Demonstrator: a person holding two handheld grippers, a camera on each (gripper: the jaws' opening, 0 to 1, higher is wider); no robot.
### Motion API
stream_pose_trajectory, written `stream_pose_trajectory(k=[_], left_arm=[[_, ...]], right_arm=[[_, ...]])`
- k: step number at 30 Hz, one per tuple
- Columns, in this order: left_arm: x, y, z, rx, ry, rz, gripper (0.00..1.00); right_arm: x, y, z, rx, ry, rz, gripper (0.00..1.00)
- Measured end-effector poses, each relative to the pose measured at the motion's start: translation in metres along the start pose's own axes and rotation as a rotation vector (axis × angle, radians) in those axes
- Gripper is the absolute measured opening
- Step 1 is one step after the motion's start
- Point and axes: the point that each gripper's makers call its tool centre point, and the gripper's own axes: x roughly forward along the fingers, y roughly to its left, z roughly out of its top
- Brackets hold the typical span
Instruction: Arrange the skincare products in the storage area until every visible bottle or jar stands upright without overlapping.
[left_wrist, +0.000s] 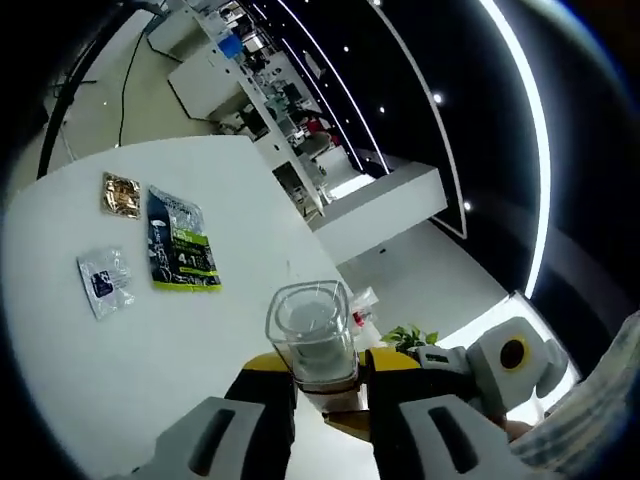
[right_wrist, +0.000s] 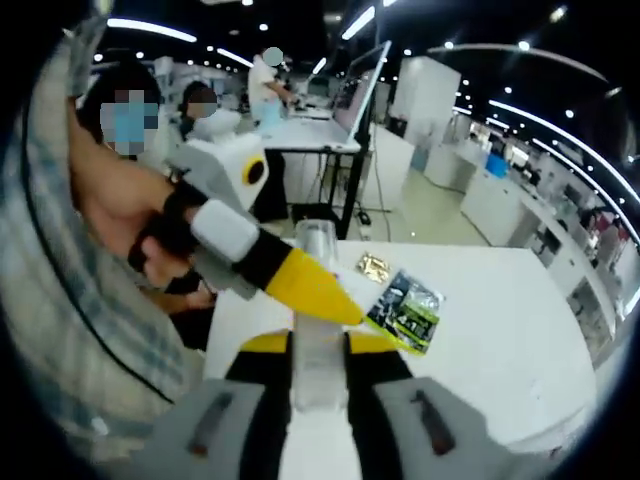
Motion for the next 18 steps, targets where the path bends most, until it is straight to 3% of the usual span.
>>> stream_pose_trajectory(k=[7,10,13,16,18], left_arm=[[-0.008,-0.004,0.003,0.002,-0.017,-0.027,0.23],[-0.009,-0.001,0.004,0.034,-0.014,-0.017,0.23],[-0.008,-0.006,0.008,0.053,-0.026,-0.054,0.22],[-0.004,-0.010,0.006,0.080,0.009,-0.078,0.22],[-0.003,-0.016,0.005,0.152,0.035,-0.109,0.22]], right_arm=[[0.003,0.006,0.005,-0.026,-0.006,-0.003,0.18],[0.008,0.008,0.005,-0.018,0.006,0.038,0.19],[0.004,0.003,0.009,-0.009,-0.019,0.032,0.19],[-0.002,0.006,0.007,0.037,-0.029,0.061,0.23],[-0.010,0.003,0.004,0.043,-0.035,0.063,0.23]])
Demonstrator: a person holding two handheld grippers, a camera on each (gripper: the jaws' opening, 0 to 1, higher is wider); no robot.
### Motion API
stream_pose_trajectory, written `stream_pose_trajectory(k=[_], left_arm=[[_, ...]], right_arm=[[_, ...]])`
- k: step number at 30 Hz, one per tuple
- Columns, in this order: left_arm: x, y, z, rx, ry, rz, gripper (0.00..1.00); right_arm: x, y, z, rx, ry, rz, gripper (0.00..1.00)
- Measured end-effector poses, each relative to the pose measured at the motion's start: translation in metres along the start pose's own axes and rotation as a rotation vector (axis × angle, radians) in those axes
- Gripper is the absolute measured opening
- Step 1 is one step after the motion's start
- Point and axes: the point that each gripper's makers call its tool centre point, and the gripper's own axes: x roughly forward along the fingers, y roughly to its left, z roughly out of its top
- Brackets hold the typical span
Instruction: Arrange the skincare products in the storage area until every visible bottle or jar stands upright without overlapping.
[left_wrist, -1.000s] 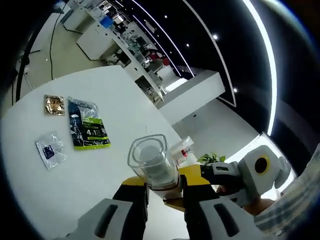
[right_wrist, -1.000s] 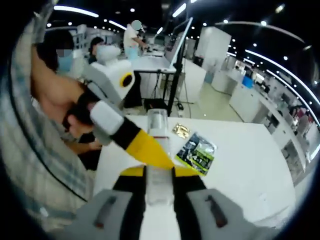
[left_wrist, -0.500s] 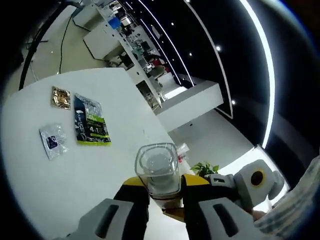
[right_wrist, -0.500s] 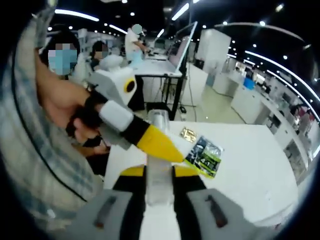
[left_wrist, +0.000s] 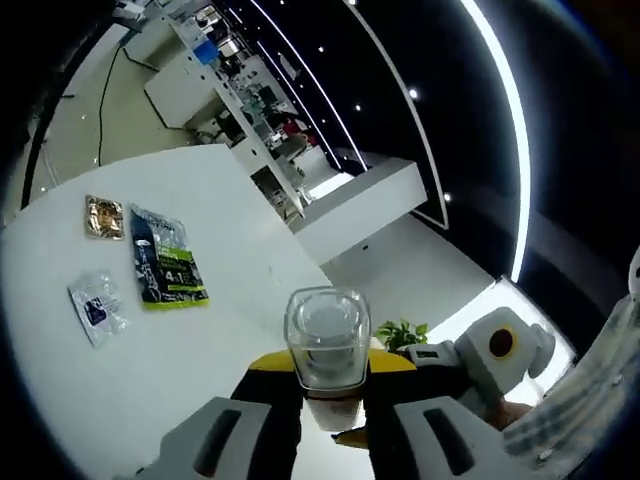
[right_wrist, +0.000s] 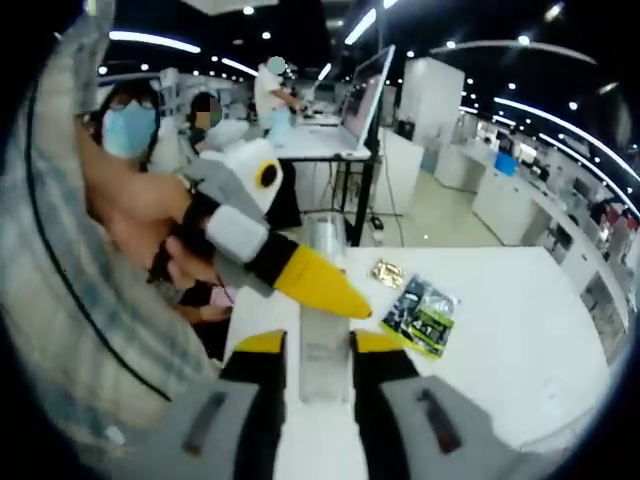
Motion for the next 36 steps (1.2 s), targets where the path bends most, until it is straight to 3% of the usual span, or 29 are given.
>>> stream_pose_trajectory(k=[2,6,8,11,14,18,20,21,23,24,25,27,30,34,36], left_arm=[[0.001,-0.006,0.003,0.074,0.015,-0.029,0.22],[-0.003,-0.028,0.013,0.233,0.017,-0.166,0.22],[-0.007,-0.033,0.015,0.288,0.030,-0.190,0.22],[-0.009,-0.038,0.012,0.378,0.080,-0.220,0.22],[-0.009,-0.043,0.002,0.445,0.152,-0.266,0.22],[0.000,-0.026,-0.014,0.493,0.283,-0.166,0.22],[0.004,-0.013,-0.020,0.536,0.351,-0.067,0.22],[0.007,-0.004,-0.021,0.534,0.381,0.004,0.22],[0.010,0.009,-0.018,0.494,0.382,0.121,0.22],[0.011,0.021,-0.014,0.450,0.364,0.233,0.22],[0.013,0.023,-0.014,0.433,0.362,0.254,0.22],[0.017,0.020,-0.015,0.520,0.371,0.240,0.22],[0.022,0.013,-0.021,0.524,0.385,0.250,0.22],[0.025,0.006,-0.029,0.506,0.404,0.252,0.22],[0.026,0.001,-0.033,0.537,0.414,0.245,0.22]], right_arm=[[-0.009,-0.002,0.000,0.042,-0.030,0.004,0.24],[-0.028,-0.006,-0.003,0.209,-0.092,0.045,0.25],[-0.038,-0.011,0.003,0.233,-0.142,0.052,0.27],[-0.059,-0.023,0.015,0.315,-0.239,0.060,0.28],[-0.071,-0.030,0.020,0.326,-0.270,0.059,0.29],[-0.069,-0.027,0.030,0.310,-0.286,0.067,0.29],[-0.063,-0.025,0.031,0.304,-0.266,0.059,0.29],[-0.058,-0.024,0.029,0.301,-0.243,0.042,0.29],[-0.049,-0.025,0.032,0.326,-0.238,0.012,0.29],[-0.046,-0.030,0.030,0.340,-0.223,-0.031,0.28],[-0.041,-0.037,0.026,0.364,-0.195,-0.086,0.28],[-0.035,-0.036,0.027,0.419,-0.195,-0.083,0.28],[-0.026,-0.032,0.035,0.459,-0.209,-0.062,0.29],[-0.016,-0.026,0.033,0.420,-0.162,-0.064,0.29],[-0.015,-0.031,0.030,0.427,-0.153,-0.100,0.25]])
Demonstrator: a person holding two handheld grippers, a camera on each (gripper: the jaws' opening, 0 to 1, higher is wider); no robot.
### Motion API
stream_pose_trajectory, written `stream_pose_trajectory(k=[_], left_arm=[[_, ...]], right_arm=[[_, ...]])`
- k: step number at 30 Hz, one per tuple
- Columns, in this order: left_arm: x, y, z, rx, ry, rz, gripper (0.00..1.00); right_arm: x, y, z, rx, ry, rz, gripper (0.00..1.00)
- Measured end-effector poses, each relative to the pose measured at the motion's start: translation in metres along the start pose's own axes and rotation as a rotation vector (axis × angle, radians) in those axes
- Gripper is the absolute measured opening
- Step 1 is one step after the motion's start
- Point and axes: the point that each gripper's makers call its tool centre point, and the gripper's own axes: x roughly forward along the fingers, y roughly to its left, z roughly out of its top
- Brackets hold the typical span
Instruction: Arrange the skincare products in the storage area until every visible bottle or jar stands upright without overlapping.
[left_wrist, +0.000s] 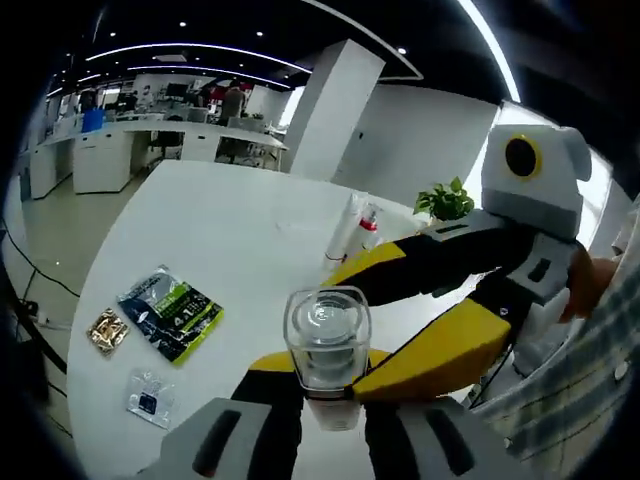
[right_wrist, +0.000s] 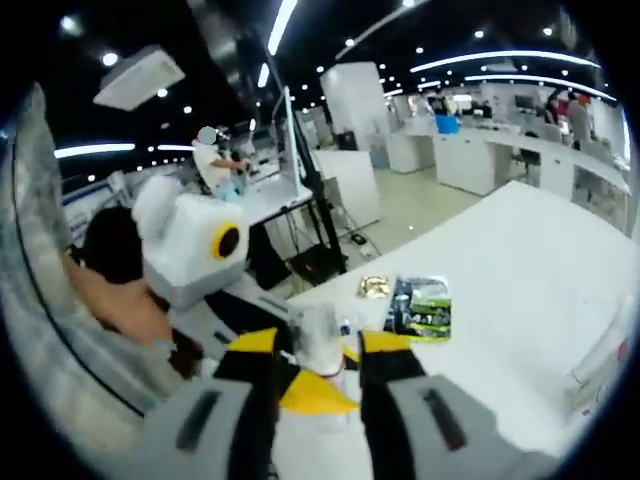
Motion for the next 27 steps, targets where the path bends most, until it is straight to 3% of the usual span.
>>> stream_pose_trajectory(k=[1,3,5,7,11,14,18,20,22,27], left_arm=[[0.000,0.004,-0.001,0.004,0.011,0.029,0.22],[-0.002,0.006,0.000,0.004,0.002,0.026,0.22],[-0.002,0.008,0.002,0.045,-0.005,0.035,0.22],[-0.002,0.004,0.001,0.053,-0.014,0.014,0.23],[-0.004,-0.004,0.003,0.058,-0.039,-0.063,0.24],[-0.006,-0.009,-0.001,0.042,-0.038,-0.114,0.27],[-0.011,-0.020,-0.003,-0.028,-0.072,-0.211,0.32],[-0.017,-0.024,0.006,-0.155,-0.134,-0.275,0.31],[-0.020,-0.028,0.007,-0.189,-0.151,-0.316,0.32],[-0.023,-0.050,0.003,-0.147,-0.132,-0.420,0.34]], right_arm=[[0.000,0.001,0.000,0.001,-0.002,0.010,0.24],[-0.001,0.003,0.000,0.058,-0.002,0.007,0.18],[-0.002,0.003,0.001,0.010,-0.012,0.009,0.17],[-0.005,0.000,0.001,0.022,-0.013,0.022,0.16],[-0.015,-0.006,0.004,0.143,-0.058,0.070,0.16],[-0.025,-0.015,0.006,0.145,-0.073,0.073,0.16],[-0.040,-0.013,0.017,0.198,-0.125,0.176,0.16],[-0.047,-0.009,0.023,0.192,-0.153,0.229,0.16],[-0.054,-0.008,0.025,0.194,-0.168,0.255,0.16],[-0.066,0.010,0.025,0.151,-0.164,0.358,0.16]])
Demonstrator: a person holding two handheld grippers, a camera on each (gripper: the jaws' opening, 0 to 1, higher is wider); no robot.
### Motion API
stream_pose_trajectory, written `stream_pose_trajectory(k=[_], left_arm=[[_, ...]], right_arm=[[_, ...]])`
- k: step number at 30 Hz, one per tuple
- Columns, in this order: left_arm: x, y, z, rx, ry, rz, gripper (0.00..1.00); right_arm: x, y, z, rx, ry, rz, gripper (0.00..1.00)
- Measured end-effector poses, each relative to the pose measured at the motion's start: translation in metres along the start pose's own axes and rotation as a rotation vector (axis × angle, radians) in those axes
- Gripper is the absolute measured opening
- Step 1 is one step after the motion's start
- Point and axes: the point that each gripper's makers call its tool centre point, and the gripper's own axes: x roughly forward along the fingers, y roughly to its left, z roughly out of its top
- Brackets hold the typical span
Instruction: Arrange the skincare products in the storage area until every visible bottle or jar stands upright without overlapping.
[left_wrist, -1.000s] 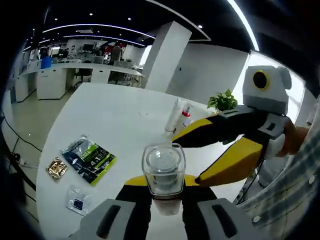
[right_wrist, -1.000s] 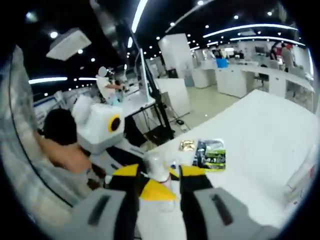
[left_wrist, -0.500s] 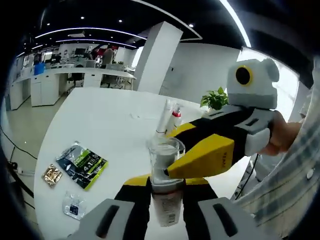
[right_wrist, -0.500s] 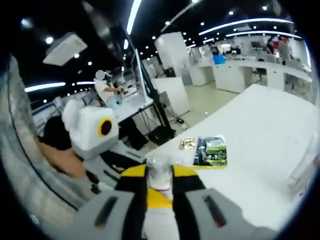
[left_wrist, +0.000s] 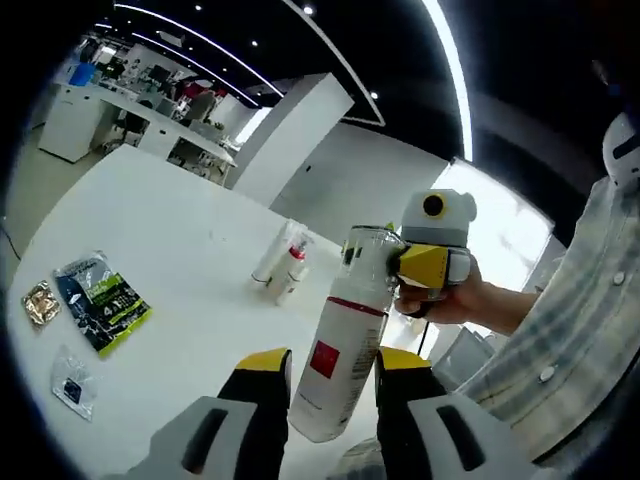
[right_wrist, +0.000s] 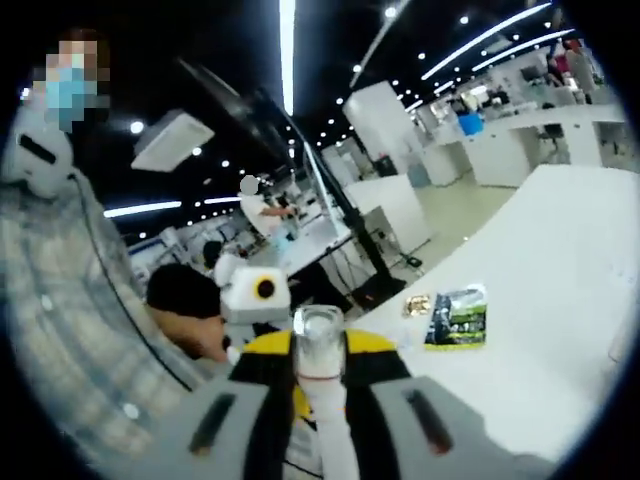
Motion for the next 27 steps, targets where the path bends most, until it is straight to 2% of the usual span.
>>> stream_pose_trajectory(k=[2,4,7,10,12,14,15,18,24,27], left_arm=[[0.002,-0.005,-0.003,-0.025,0.006,-0.027,0.36],[0.003,-0.017,-0.004,-0.044,-0.004,-0.098,0.37],[0.001,-0.029,-0.002,-0.099,-0.026,-0.168,0.37],[-0.001,-0.034,0.001,-0.118,-0.042,-0.205,0.37],[-0.003,-0.041,0.004,-0.161,-0.052,-0.250,0.35],[-0.005,-0.048,0.006,-0.181,-0.057,-0.300,0.29],[-0.005,-0.048,0.006,-0.184,-0.057,-0.301,0.28],[-0.006,-0.053,0.005,-0.170,-0.048,-0.320,0.27],[-0.010,-0.042,0.007,-0.101,-0.068,-0.250,0.23],[-0.011,-0.041,0.010,-0.086,-0.065,-0.238,0.23]], right_arm=[[0.000,0.006,-0.001,0.001,0.005,0.032,0.16],[0.000,0.016,0.000,0.004,0.002,0.089,0.16],[-0.001,0.024,0.004,0.034,-0.014,0.140,0.16],[-0.001,0.027,0.008,0.062,-0.029,0.171,0.16],[-0.001,0.029,0.011,0.077,-0.045,0.190,0.16],[0.000,0.030,0.013,0.091,-0.057,0.199,0.16],[0.001,0.033,0.014,0.123,-0.063,0.221,0.16],[0.003,0.034,0.015,0.132,-0.076,0.228,0.16],[0.006,0.023,0.014,0.148,-0.081,0.172,0.17],[0.009,0.023,0.016,0.112,-0.088,0.149,0.17]])
